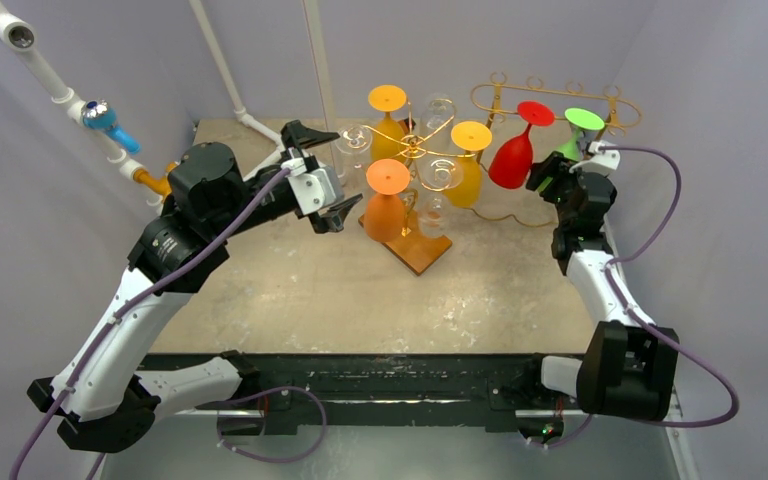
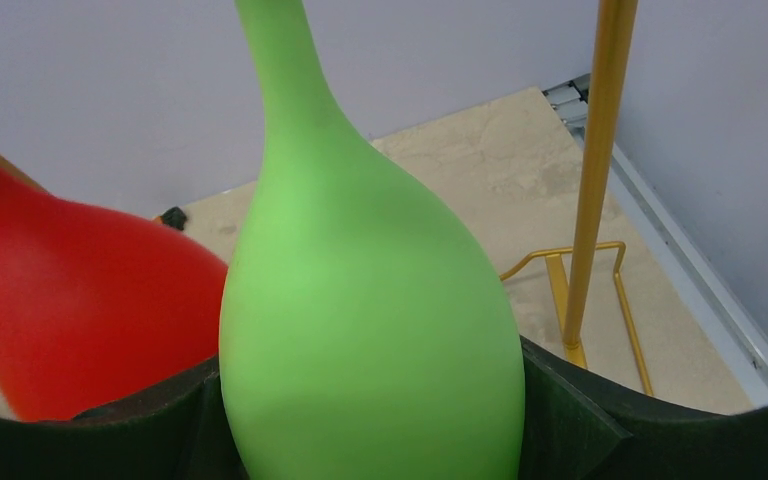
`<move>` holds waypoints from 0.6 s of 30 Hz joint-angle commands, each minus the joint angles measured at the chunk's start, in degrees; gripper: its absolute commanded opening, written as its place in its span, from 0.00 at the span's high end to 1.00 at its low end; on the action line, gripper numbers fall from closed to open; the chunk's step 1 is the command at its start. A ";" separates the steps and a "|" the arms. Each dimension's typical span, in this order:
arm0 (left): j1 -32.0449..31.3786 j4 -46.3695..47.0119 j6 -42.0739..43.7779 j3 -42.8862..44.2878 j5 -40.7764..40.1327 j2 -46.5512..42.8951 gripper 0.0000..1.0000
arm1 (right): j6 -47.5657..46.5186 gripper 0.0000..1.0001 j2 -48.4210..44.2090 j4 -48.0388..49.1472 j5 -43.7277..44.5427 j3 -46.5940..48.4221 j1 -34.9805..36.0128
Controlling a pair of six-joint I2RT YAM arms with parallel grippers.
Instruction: Place the wine glass upside down on the wine glass rack
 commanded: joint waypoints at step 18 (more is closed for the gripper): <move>0.16 -1.09 -0.48 -0.17 -0.17 -1.37 0.00 | 3.03 0.01 -1.37 -3.56 7.67 1.22 -0.47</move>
